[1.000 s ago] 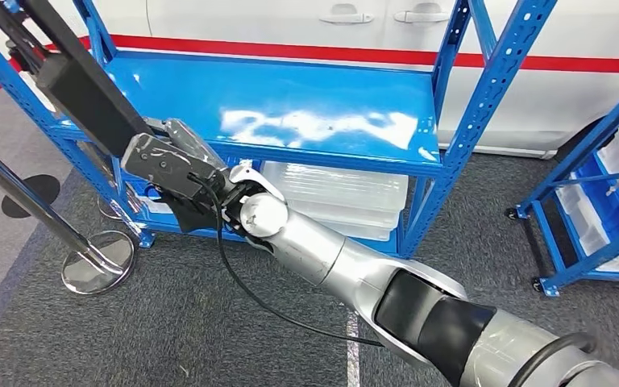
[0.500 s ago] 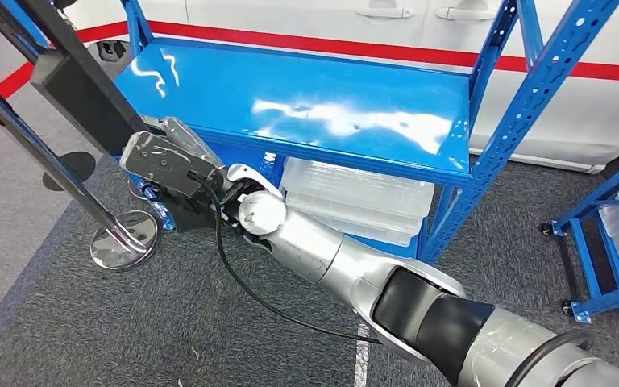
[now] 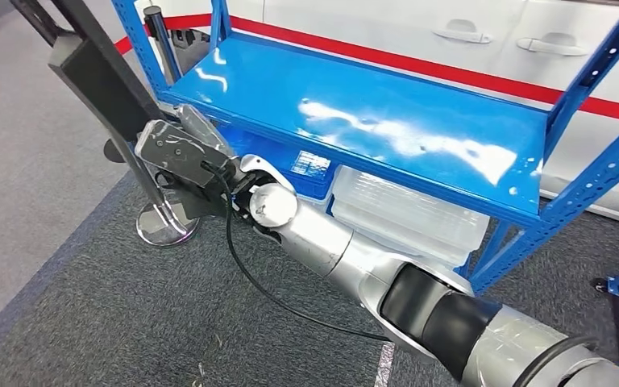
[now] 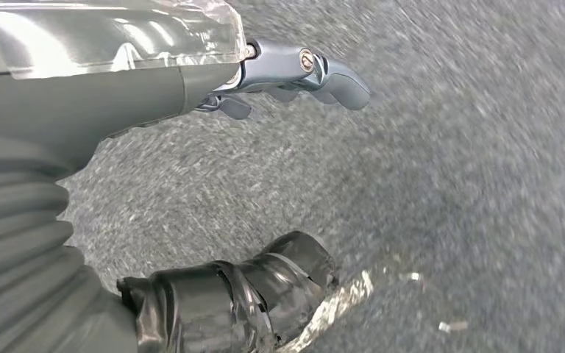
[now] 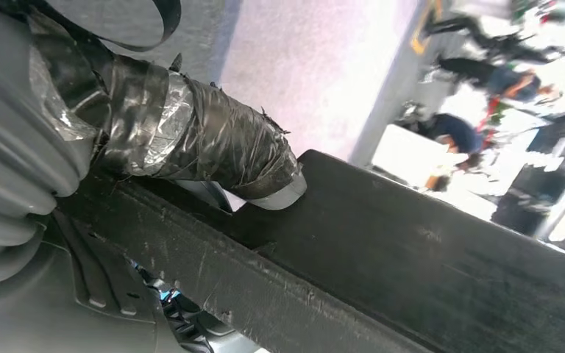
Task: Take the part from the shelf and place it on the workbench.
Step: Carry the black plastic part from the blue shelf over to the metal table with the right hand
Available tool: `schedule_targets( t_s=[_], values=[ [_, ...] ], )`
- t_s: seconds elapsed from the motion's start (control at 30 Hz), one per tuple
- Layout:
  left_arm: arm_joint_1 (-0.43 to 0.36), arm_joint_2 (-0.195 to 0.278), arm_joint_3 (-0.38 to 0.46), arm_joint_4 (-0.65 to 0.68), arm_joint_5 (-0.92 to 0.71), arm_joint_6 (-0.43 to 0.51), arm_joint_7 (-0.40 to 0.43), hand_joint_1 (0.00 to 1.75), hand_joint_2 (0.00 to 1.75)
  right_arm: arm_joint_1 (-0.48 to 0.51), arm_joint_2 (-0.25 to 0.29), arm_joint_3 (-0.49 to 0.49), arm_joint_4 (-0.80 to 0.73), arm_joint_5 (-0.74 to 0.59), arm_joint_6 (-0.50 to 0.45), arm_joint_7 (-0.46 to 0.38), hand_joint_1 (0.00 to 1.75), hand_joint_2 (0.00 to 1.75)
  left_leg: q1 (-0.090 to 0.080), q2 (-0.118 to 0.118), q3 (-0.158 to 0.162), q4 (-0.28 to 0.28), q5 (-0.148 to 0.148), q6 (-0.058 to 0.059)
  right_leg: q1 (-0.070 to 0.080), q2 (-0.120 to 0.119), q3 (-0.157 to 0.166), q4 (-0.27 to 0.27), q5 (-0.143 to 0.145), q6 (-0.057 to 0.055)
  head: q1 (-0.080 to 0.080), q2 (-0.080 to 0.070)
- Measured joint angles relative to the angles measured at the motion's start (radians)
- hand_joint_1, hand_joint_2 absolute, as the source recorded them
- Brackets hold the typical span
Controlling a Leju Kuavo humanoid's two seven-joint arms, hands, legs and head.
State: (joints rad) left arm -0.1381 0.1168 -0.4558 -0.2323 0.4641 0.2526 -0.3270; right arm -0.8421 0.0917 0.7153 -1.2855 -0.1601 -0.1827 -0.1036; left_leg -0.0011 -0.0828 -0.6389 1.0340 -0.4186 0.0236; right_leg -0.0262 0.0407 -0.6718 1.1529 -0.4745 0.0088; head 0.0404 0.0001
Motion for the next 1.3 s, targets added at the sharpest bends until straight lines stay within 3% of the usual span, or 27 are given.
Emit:
schedule_targets(
  t_s=[0.07, 0.13, 0.17, 0.23, 0.3, 0.37, 0.4, 0.47, 0.5, 0.53, 0.6, 0.67, 0.73, 0.8, 0.87, 0.9, 0.97, 1.0, 1.03, 1.1, 1.13, 1.17, 1.2, 1.27, 1.3],
  values=[
    [-0.001, 0.009, 0.004, 0.0, 0.025, 0.009, -0.008, 0.0, 1.75, -0.001, -0.007, -0.009, -0.012, -0.002, -0.008, -0.008, 1.75, 1.75, 0.002, -0.021, -0.02, 0.025, -0.009, -0.011, -0.003, 0.022, 0.017, -0.044, 0.009, -0.003, 0.0, 0.0],
    [0.002, 0.017, 0.014, 0.0, 0.052, 0.015, -0.013, 0.0, 1.75, -0.004, -0.016, -0.022, -0.018, -0.008, -0.017, -0.011, 1.75, 1.75, 0.004, -0.038, -0.03, 0.028, -0.007, -0.016, -0.001, 0.006, 0.015, -0.042, 0.01, -0.015, 0.0, 0.0],
    [0.006, 0.02, 0.02, 0.001, 0.065, 0.017, -0.014, 0.0, 1.75, -0.008, -0.021, -0.028, -0.02, -0.012, -0.02, -0.01, 1.75, 1.75, 0.004, -0.03, -0.034, 0.032, -0.009, -0.02, -0.002, -0.002, 0.016, -0.044, 0.011, -0.02, -0.001, 0.0],
    [0.012, 0.028, 0.033, 0.002, 0.087, 0.025, -0.018, 0.0, 1.75, -0.02, -0.032, -0.04, -0.025, -0.016, -0.024, -0.004, 1.75, 1.75, 0.002, 0.016, -0.057, 0.078, -0.032, -0.029, -0.006, -0.018, 0.021, -0.048, 0.011, -0.029, -0.004, 0.0],
    [0.012, 0.032, 0.048, 0.003, 0.103, 0.032, -0.022, 0.0, 1.75, -0.031, -0.051, -0.052, -0.034, -0.019, -0.023, 0.005, 1.75, 1.75, 0.005, 0.066, -0.113, 0.189, -0.075, -0.039, -0.004, -0.037, 0.026, -0.051, 0.009, -0.034, -0.006, 0.0],
    [0.014, 0.032, 0.063, 0.003, 0.111, 0.035, -0.027, 0.0, 1.75, -0.034, -0.076, -0.063, -0.042, -0.025, -0.022, 0.018, 1.75, 1.75, 0.008, 0.079, -0.167, 0.282, -0.097, -0.042, -0.001, -0.059, 0.03, -0.051, 0.005, -0.037, -0.006, 0.0],
    [0.017, 0.033, 0.069, 0.003, 0.116, 0.036, -0.03, 0.0, 1.75, -0.035, -0.086, -0.068, -0.047, -0.027, -0.026, 0.025, 1.75, 1.75, 0.008, 0.08, -0.172, 0.285, -0.085, -0.039, 0.001, -0.07, 0.032, -0.052, 0.002, -0.037, -0.006, 0.0],
    [0.021, 0.038, 0.079, 0.004, 0.123, 0.041, -0.037, 0.0, 1.75, -0.038, -0.109, -0.077, -0.059, -0.027, -0.035, 0.04, 1.75, 1.75, 0.001, 0.091, -0.127, 0.188, -0.024, -0.021, 0.007, -0.09, 0.041, -0.055, -0.003, -0.038, -0.006, 0.0],
    [0.021, 0.044, 0.084, 0.004, 0.126, 0.042, -0.039, 0.0, 1.75, -0.043, -0.123, -0.084, -0.066, -0.03, -0.034, 0.048, 1.75, 1.75, -0.009, 0.114, -0.091, 0.118, 0.002, -0.006, 0.011, -0.101, 0.049, -0.06, -0.005, -0.038, -0.006, 0.0],
    [0.021, 0.049, 0.089, 0.004, 0.128, 0.043, -0.04, 0.0, 1.75, -0.05, -0.14, -0.093, -0.072, -0.036, -0.028, 0.053, 1.75, 1.75, -0.02, 0.137, -0.06, 0.058, 0.018, 0.008, 0.014, -0.113, 0.056, -0.067, -0.006, -0.037, -0.006, 0.0],
    [0.023, 0.059, 0.099, 0.005, 0.129, 0.042, -0.04, 0.0, 1.75, -0.064, -0.174, -0.116, -0.079, -0.051, -0.008, 0.061, 1.75, 1.75, -0.036, 0.163, -0.029, -0.001, 0.021, 0.026, 0.019, -0.139, 0.069, -0.083, -0.006, -0.032, -0.006, 0.0],
    [0.032, 0.067, 0.105, 0.006, 0.13, 0.041, -0.039, 0.0, 1.75, -0.072, -0.194, -0.134, -0.084, -0.056, 0.004, 0.063, 1.75, 1.75, -0.033, 0.14, -0.014, -0.026, 0.028, 0.031, 0.021, -0.155, 0.08, -0.095, -0.008, -0.026, -0.006, 0.0],
    [0.04, 0.069, 0.107, 0.006, 0.129, 0.04, -0.036, 0.0, 1.75, -0.078, -0.205, -0.143, -0.09, -0.052, 0.013, 0.062, 1.75, 1.75, -0.025, 0.119, 0.007, -0.059, 0.04, 0.035, 0.021, -0.116, 0.072, -0.067, -0.029, -0.021, -0.005, 0.0],
    [0.035, 0.067, 0.108, 0.006, 0.126, 0.039, -0.032, 0.0, 1.75, -0.085, -0.219, -0.148, -0.094, -0.049, 0.02, 0.059, 1.75, 1.75, -0.021, 0.096, 0.017, -0.072, 0.046, 0.039, 0.018, -0.059, 0.019, 0.04, -0.08, -0.017, -0.004, 0.0],
    [0.028, 0.064, 0.109, 0.006, 0.119, 0.039, -0.027, 0.0, 1.75, -0.086, -0.229, -0.151, -0.094, -0.049, 0.024, 0.056, 1.75, 1.75, -0.018, 0.067, 0.016, -0.066, 0.042, 0.04, 0.015, -0.042, -0.04, 0.147, -0.113, -0.01, -0.004, 0.0],
    [0.027, 0.062, 0.109, 0.006, 0.115, 0.039, -0.024, 0.0, 1.75, -0.084, -0.232, -0.151, -0.094, -0.049, 0.025, 0.054, 1.75, 1.75, -0.014, 0.05, 0.016, -0.059, 0.039, 0.036, 0.011, -0.04, -0.05, 0.157, -0.104, -0.004, -0.004, 0.0],
    [0.026, 0.06, 0.109, 0.006, 0.108, 0.038, -0.018, 0.0, 1.75, -0.084, -0.236, -0.153, -0.094, -0.05, 0.025, 0.048, 1.75, 1.75, -0.003, 0.017, 0.01, -0.035, 0.025, 0.021, -0.002, -0.029, -0.02, 0.076, -0.041, 0.013, -0.004, 0.0],
    [0.025, 0.06, 0.109, 0.006, 0.104, 0.038, -0.016, 0.0, 1.75, -0.085, -0.238, -0.156, -0.094, -0.051, 0.024, 0.044, 1.75, 1.75, 0.002, 0.002, 0.002, -0.016, 0.015, 0.01, -0.01, -0.008, 0.002, 0.025, -0.017, 0.025, -0.003, 0.0],
    [0.023, 0.062, 0.109, 0.006, 0.099, 0.038, -0.015, 0.0, 1.75, -0.086, -0.24, -0.158, -0.095, -0.052, 0.023, 0.04, 1.75, 1.75, 0.005, -0.012, -0.011, 0.008, 0.005, 0.001, -0.016, 0.013, 0.018, -0.014, -0.003, 0.029, -0.003, 0.0],
    [0.017, 0.064, 0.109, 0.006, 0.089, 0.035, -0.015, 0.0, 1.75, -0.083, -0.243, -0.163, -0.097, -0.053, 0.025, 0.036, 1.75, 1.75, 0.008, -0.038, -0.036, 0.038, -0.004, -0.012, -0.018, 0.033, 0.023, -0.03, -0.009, 0.021, -0.003, 0.0],
    [0.015, 0.064, 0.109, 0.006, 0.084, 0.033, -0.015, 0.0, 1.75, -0.081, -0.243, -0.164, -0.099, -0.053, 0.026, 0.035, 1.75, 1.75, 0.009, -0.049, -0.044, 0.045, -0.004, -0.014, -0.017, 0.023, 0.022, -0.028, -0.008, 0.01, -0.003, 0.0],
    [0.015, 0.065, 0.109, 0.006, 0.081, 0.033, -0.015, 0.0, 1.75, -0.08, -0.244, -0.165, -0.099, -0.053, 0.028, 0.035, 1.75, 1.75, 0.011, -0.054, -0.05, 0.043, -0.003, -0.015, -0.017, 0.01, 0.021, -0.026, -0.008, 0.003, -0.003, 0.0],
    [0.015, 0.065, 0.109, 0.006, 0.079, 0.032, -0.015, 0.0, 1.75, -0.081, -0.245, -0.165, -0.1, -0.053, 0.029, 0.035, 1.75, 1.75, 0.01, -0.041, -0.055, 0.049, -0.004, -0.018, -0.018, 0.0, 0.023, -0.027, -0.008, -0.003, -0.003, 0.0],
    [0.011, 0.065, 0.109, 0.006, 0.076, 0.032, -0.014, 0.0, 1.75, -0.085, -0.245, -0.168, -0.103, -0.053, 0.029, 0.034, 1.75, 1.75, 0.008, 0.021, -0.09, 0.114, -0.029, -0.026, -0.017, -0.02, 0.03, -0.031, -0.009, -0.012, -0.005, 0.0],
    [0.007, 0.063, 0.109, 0.006, 0.076, 0.031, -0.014, 0.0, 1.75, -0.086, -0.246, -0.17, -0.104, -0.053, 0.029, 0.034, 1.75, 1.75, 0.007, 0.055, -0.12, 0.172, -0.049, -0.03, -0.013, -0.03, 0.036, -0.033, -0.011, -0.014, -0.006, 0.0]
  ],
)
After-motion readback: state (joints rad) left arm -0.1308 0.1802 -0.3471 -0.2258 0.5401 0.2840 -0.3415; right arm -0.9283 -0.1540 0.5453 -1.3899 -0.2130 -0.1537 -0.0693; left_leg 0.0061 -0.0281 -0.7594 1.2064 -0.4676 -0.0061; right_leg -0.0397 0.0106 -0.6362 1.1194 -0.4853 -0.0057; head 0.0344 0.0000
